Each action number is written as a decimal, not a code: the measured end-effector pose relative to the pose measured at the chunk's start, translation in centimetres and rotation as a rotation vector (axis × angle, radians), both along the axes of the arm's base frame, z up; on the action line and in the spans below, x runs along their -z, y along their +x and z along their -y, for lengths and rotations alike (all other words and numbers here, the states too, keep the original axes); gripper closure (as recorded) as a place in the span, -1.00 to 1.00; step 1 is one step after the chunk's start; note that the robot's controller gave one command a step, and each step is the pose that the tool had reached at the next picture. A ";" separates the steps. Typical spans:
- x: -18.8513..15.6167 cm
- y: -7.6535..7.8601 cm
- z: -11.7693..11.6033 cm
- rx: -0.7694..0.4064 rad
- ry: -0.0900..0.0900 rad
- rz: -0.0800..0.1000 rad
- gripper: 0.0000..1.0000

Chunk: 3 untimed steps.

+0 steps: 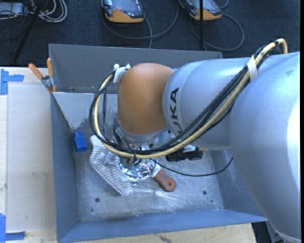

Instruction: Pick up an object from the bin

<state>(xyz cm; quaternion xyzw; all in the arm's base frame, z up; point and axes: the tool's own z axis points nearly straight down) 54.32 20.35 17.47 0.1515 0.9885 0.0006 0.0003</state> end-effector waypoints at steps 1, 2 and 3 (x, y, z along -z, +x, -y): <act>0.1 0.2 0.3 -0.004 0.000 0.004 1.00; -1.4 -0.2 0.5 -0.009 -0.004 -0.008 1.00; -5.6 0.1 0.9 -0.005 -0.001 -0.003 1.00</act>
Offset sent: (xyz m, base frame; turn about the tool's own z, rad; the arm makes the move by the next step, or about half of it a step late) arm -0.0008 -0.0043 0.0453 -0.0164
